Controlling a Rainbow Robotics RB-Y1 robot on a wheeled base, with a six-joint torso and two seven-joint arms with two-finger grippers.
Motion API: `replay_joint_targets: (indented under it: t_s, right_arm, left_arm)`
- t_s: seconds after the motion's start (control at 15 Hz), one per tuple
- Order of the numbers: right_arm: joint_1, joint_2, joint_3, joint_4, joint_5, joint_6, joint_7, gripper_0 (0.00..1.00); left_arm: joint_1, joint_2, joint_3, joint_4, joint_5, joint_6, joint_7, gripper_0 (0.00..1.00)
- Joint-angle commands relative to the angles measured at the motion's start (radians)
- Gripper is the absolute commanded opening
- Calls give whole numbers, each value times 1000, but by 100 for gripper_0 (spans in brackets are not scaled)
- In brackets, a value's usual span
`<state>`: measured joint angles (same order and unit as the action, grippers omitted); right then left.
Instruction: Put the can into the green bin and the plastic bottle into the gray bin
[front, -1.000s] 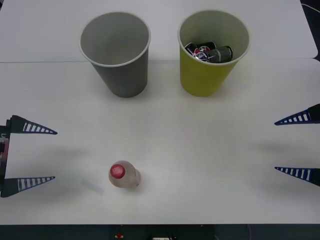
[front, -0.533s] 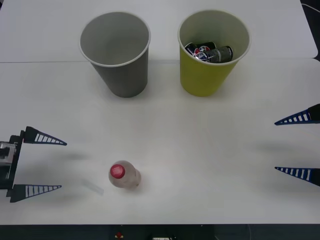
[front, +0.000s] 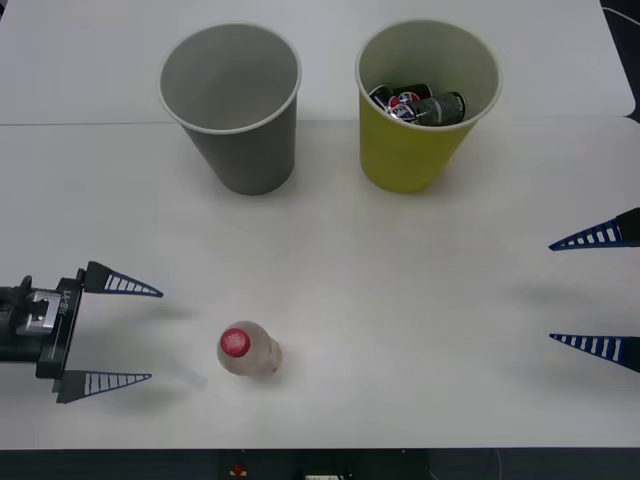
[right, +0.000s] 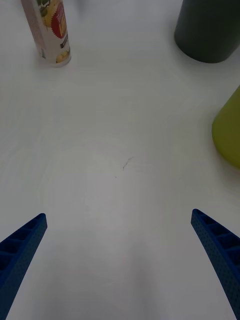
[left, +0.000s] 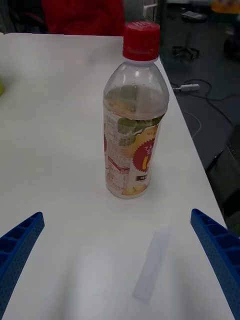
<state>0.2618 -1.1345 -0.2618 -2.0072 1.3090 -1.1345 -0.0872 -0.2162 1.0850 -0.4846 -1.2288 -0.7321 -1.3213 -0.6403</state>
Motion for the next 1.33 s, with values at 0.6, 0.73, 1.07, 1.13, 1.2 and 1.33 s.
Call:
replay_joint_targets:
  t_s: [0.6,0.73,1.07,1.13,1.2,1.33]
  right_arm:
    - [0,0,0,0,0,0,0,100]
    - [0,0,0,0,0,0,0,100]
    - [0,0,0,0,0,0,0,100]
    - [0,0,0,0,0,0,0,100]
    - [0,0,0,0,0,0,0,100]
    - [0,0,0,0,0,0,0,100]
  left_arm:
    - [-157,-129,-285,137,177,11,-136,100]
    - [-169,-165,-312,137,177,37,-136,100]
    - [-200,-226,-362,137,180,102,-136,100]
    - [-204,-240,-379,137,185,114,-136,100]
    - [-207,-252,-384,137,186,120,-136,100]
    - [-209,-272,-384,137,186,131,-133,100]
